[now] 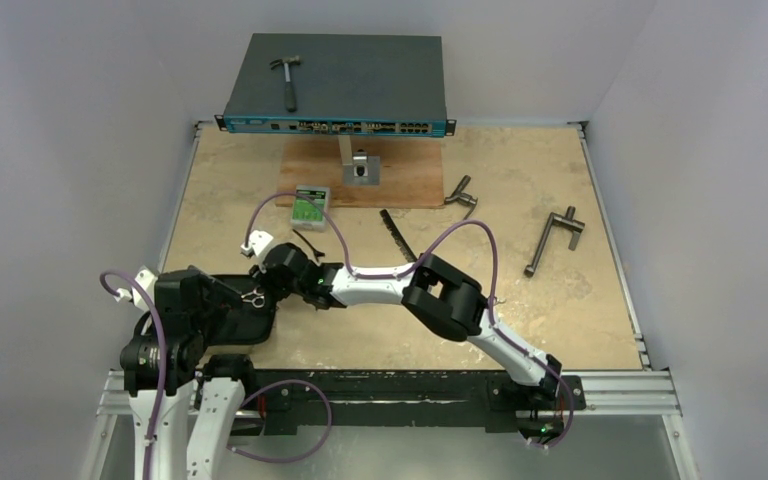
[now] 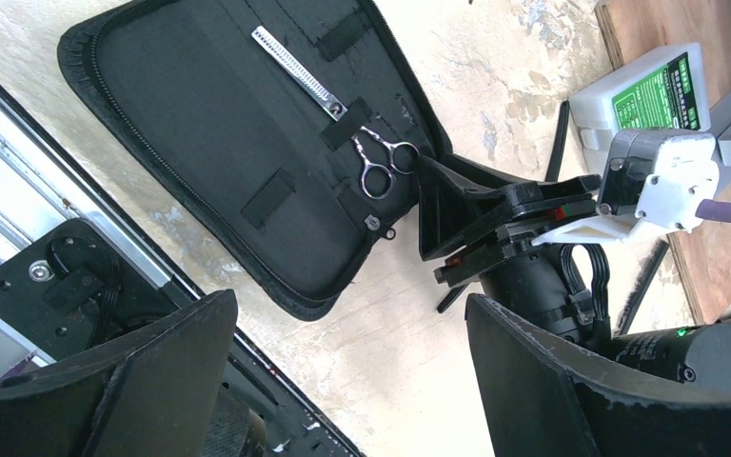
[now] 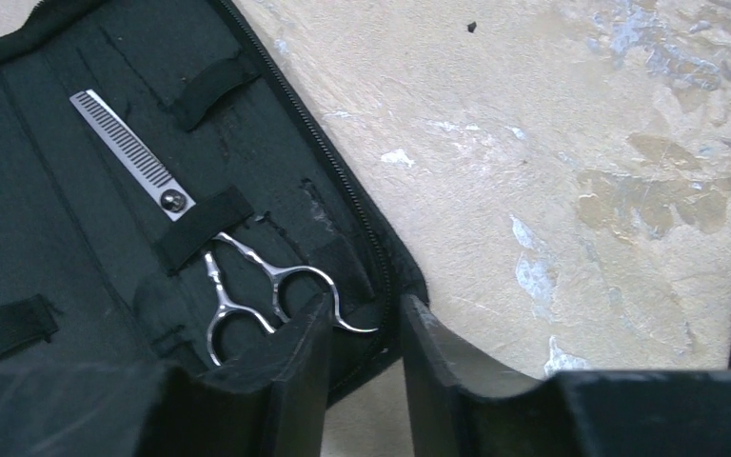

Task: Sort the hair-cutting tools
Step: Move the hairdressing tool bag to the center of the board.

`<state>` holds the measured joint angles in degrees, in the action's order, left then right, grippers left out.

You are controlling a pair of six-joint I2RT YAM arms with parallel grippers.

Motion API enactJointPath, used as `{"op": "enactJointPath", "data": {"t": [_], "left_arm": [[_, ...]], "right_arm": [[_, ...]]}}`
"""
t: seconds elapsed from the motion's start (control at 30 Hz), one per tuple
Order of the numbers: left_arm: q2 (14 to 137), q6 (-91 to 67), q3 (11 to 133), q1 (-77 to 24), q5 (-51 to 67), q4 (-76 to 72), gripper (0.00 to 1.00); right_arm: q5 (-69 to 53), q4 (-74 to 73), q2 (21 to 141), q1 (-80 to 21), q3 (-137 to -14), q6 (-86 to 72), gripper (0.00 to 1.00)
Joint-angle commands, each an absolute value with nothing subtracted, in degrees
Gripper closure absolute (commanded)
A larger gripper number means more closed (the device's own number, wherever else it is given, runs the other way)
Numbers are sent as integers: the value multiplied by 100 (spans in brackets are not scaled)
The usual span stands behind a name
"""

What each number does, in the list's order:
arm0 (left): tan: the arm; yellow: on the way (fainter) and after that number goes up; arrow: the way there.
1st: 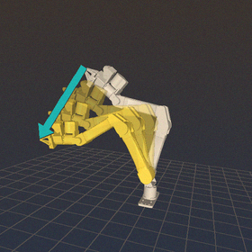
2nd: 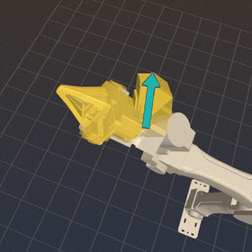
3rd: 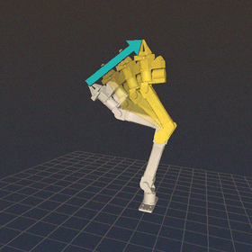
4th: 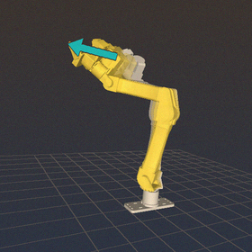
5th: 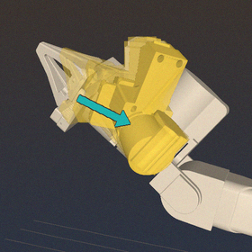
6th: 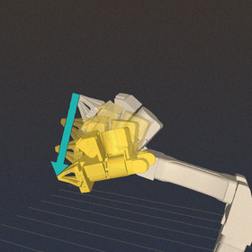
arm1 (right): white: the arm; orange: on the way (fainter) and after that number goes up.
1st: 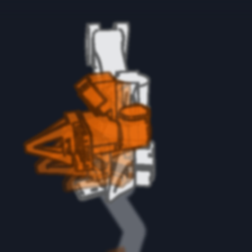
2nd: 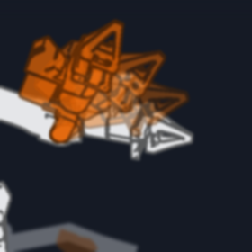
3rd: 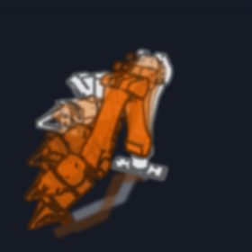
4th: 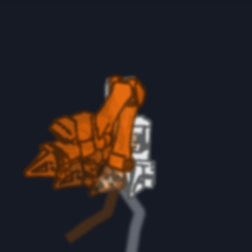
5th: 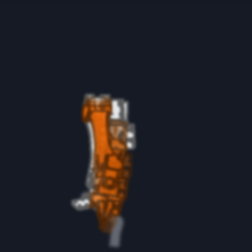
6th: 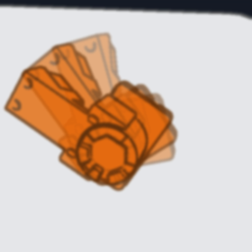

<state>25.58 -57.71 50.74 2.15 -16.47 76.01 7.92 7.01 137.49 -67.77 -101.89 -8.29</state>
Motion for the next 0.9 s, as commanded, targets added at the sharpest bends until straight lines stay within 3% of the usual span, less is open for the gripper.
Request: {"op": "enactJointPath", "data": {"t": [0.0,0.17,0.87], "left_arm": [[2480,-5774,5046,246,-1558,7543,10],[2461,-5790,4969,246,-1492,7488,10],[2475,-5818,4656,248,-1067,7139,10]], "right_arm": [[887,493,13557,-6776,-10258,-713,73],[977,501,13404,-6776,-10001,-783,100],[1396,801,11082,-6775,-6884,-1585,100]]}}
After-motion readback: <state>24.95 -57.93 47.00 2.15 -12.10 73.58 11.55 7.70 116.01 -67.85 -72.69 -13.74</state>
